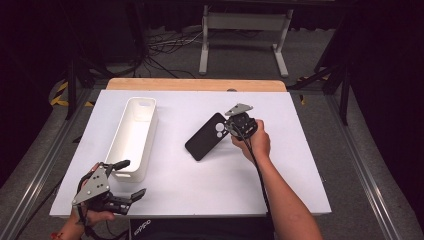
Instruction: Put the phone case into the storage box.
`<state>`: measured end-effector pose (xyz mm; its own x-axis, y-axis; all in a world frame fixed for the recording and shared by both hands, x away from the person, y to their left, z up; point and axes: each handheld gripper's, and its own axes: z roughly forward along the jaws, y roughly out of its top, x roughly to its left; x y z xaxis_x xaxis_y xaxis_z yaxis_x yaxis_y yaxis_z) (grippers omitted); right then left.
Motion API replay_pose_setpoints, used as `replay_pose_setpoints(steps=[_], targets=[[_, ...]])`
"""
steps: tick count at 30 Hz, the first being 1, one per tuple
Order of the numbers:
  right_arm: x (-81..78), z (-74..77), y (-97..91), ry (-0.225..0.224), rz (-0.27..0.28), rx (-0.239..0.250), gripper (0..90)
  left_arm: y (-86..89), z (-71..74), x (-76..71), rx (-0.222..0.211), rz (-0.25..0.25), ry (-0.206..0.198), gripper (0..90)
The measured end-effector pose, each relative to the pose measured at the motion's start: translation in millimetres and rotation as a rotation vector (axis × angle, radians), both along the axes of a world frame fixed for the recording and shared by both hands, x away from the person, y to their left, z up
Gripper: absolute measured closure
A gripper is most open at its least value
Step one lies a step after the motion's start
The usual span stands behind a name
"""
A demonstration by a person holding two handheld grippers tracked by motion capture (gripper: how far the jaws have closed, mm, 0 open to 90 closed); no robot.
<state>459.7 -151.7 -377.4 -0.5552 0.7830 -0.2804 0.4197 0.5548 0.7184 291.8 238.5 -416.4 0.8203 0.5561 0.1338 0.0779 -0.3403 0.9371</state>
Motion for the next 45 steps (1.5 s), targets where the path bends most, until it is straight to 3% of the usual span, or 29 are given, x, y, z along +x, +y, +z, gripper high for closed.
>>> replay_pose_setpoints(steps=[3,6,12,15,17,21,26,28,34,45], targets=[[-7.8,7.8,3.2,-0.053,0.032,-0.028,87.2,-3.3,7.9,0.8,0.006,0.011,-0.02,7.7],[-12.0,12.4,3.6,-0.077,0.05,-0.03,87.2,-6.9,13.4,1.3,-0.001,0.019,-0.025,8.9],[-24.2,24.6,4.6,-0.145,0.103,-0.048,87.2,-17.9,27.1,6.2,0.032,0.024,-0.051,10.2],[-30.7,30.7,6.8,-0.178,0.146,-0.054,87.2,-30.4,37.4,13.1,0.039,0.029,-0.057,11.3],[-35.8,34.3,9.7,-0.205,0.174,-0.063,87.2,-38.7,45.3,16.9,0.052,0.038,-0.087,12.2],[-41.2,38.3,13.6,-0.218,0.199,-0.065,87.2,-53.0,56.3,25.5,0.055,0.026,-0.105,13.2],[-52.2,44.2,22.1,-0.251,0.248,-0.072,87.2,-68.4,58.6,41.0,0.072,0.04,-0.073,13.8],[-56.4,45.4,25.6,-0.26,0.269,-0.075,87.2,-75.7,57.2,47.4,0.098,0.057,-0.052,15.7],[-68.0,47.0,35.7,-0.279,0.335,-0.082,87.2,-88.8,57.6,59.0,0.139,0.064,-0.04,21.3],[-88.2,48.5,53.8,-0.322,0.453,-0.137,87.2,-105.6,60.6,76.5,0.142,0.061,0.004,31.0]])
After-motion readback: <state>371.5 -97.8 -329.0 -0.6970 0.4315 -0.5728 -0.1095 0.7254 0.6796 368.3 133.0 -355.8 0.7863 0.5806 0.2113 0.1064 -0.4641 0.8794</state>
